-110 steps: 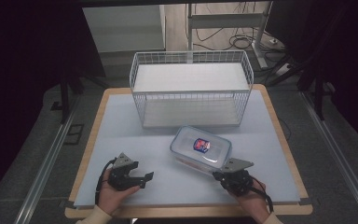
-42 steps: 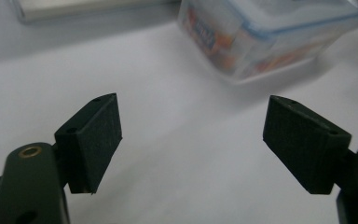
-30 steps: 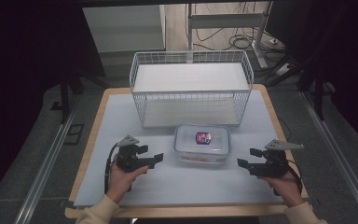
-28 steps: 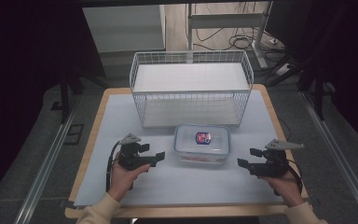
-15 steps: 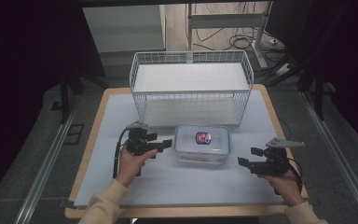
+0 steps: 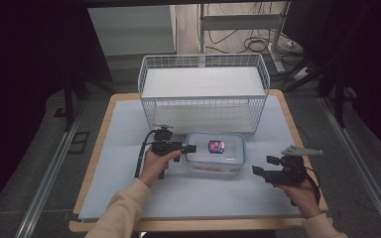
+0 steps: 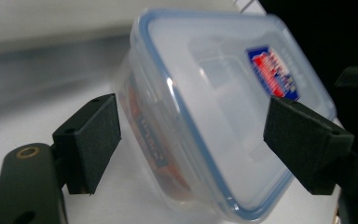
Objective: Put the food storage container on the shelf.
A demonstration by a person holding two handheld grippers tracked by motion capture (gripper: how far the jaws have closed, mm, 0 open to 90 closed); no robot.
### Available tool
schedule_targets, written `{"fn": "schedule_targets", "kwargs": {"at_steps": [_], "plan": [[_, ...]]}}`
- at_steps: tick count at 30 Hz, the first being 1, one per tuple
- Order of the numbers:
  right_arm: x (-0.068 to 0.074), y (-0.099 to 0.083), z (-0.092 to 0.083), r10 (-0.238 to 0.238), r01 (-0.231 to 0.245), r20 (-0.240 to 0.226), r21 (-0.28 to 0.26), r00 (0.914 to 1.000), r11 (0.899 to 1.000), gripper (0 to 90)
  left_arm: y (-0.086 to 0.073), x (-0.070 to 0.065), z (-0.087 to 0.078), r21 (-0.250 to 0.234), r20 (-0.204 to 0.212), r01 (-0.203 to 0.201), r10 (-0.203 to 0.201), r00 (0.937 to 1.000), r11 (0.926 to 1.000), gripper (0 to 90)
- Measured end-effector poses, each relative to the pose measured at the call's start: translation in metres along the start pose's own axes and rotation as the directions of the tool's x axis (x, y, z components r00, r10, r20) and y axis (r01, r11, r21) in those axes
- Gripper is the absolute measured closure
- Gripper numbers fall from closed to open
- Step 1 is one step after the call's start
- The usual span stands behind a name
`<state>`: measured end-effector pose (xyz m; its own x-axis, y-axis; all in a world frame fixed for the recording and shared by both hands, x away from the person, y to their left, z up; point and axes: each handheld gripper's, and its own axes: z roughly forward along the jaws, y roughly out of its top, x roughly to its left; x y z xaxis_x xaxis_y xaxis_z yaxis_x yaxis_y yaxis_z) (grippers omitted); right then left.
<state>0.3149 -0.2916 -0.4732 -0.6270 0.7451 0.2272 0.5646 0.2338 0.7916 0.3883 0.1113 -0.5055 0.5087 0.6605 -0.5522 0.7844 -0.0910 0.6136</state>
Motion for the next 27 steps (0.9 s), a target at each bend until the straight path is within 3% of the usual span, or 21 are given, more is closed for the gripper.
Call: {"fn": "schedule_targets", "kwargs": {"at_steps": [5, 12, 19, 24, 25, 27], "plan": [[0.005, 0.005, 0.005, -0.006, 0.006, 0.004, 0.002, 1.0000, 1.000, 20.5, -0.002, 0.003, 0.001, 0.022, 0.027, 0.037, -0.038, 0.9989, 0.9991, 19.8], [0.007, 0.016, 0.008, -0.010, 0.010, 0.002, -0.003, 1.0000, 1.000, 18.9, -0.004, 0.007, 0.008, 0.039, 0.085, 0.083, -0.086, 0.9927, 0.9958, 22.8], [-0.007, 0.033, 0.026, 0.085, -0.083, -0.057, 0.027, 0.9947, 0.996, 15.7, -0.005, 0.009, 0.011, 0.041, 0.123, 0.117, -0.122, 0.9850, 0.9922, 25.9], [-0.016, 0.040, 0.049, 0.166, -0.157, -0.110, 0.090, 0.9799, 0.983, 15.9, -0.006, 0.010, 0.010, 0.034, 0.129, 0.127, -0.130, 0.9831, 0.9913, 27.7], [-0.018, 0.041, 0.058, 0.197, -0.182, -0.130, 0.123, 0.9717, 0.976, 17.4, -0.006, 0.010, 0.010, 0.034, 0.131, 0.128, -0.132, 0.9826, 0.9912, 28.2], [-0.019, 0.041, 0.061, 0.206, -0.189, -0.134, 0.132, 0.9693, 0.973, 17.8, -0.006, 0.010, 0.010, 0.033, 0.132, 0.129, -0.132, 0.9823, 0.9911, 28.3]]}}
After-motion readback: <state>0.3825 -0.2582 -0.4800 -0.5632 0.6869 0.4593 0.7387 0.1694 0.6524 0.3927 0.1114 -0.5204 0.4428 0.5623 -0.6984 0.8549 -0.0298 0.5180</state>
